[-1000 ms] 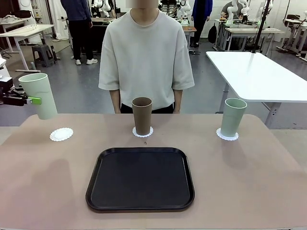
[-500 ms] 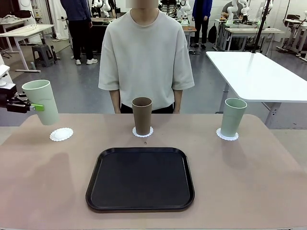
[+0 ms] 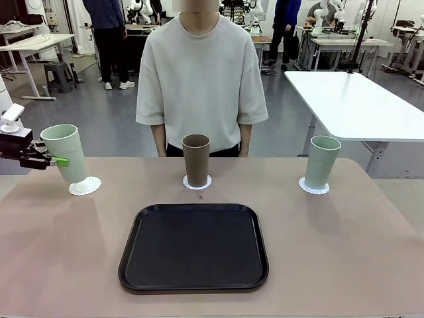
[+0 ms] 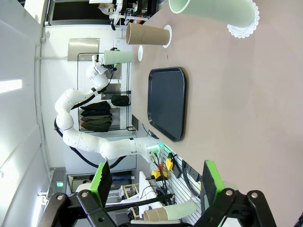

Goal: Place coasters on the table and set cups on them.
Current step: Take one Reusable plastic cup from the Flat Tray and place it on a coaster set by the human.

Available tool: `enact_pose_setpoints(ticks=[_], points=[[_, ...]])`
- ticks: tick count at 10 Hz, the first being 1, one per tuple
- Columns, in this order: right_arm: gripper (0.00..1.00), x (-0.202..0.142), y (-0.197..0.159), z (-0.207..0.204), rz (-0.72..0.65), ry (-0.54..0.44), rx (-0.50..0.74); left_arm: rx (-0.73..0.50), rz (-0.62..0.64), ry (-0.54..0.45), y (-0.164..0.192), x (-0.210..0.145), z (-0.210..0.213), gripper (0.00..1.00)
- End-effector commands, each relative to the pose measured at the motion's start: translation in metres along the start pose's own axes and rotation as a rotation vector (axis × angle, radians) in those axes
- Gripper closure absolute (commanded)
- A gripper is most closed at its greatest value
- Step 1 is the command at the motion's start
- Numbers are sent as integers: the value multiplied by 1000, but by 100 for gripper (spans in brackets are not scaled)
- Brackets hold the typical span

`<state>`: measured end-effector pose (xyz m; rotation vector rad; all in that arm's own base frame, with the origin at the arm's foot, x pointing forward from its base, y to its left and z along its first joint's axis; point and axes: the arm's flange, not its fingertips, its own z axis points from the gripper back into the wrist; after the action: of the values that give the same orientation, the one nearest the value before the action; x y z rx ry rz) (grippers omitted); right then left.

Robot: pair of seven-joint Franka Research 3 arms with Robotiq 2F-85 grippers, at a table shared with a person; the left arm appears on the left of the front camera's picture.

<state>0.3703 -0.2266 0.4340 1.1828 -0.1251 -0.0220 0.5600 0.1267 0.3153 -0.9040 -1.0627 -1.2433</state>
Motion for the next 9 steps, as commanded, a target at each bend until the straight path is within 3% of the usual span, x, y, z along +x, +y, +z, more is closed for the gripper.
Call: enact_pose_setpoints(ticks=[1, 9], points=[[0, -4, 1, -2, 4, 0, 7, 19, -13, 10, 18, -4, -4, 13], [0, -4, 1, -2, 4, 0, 7, 12, 89, -25, 46, -32, -10, 13]])
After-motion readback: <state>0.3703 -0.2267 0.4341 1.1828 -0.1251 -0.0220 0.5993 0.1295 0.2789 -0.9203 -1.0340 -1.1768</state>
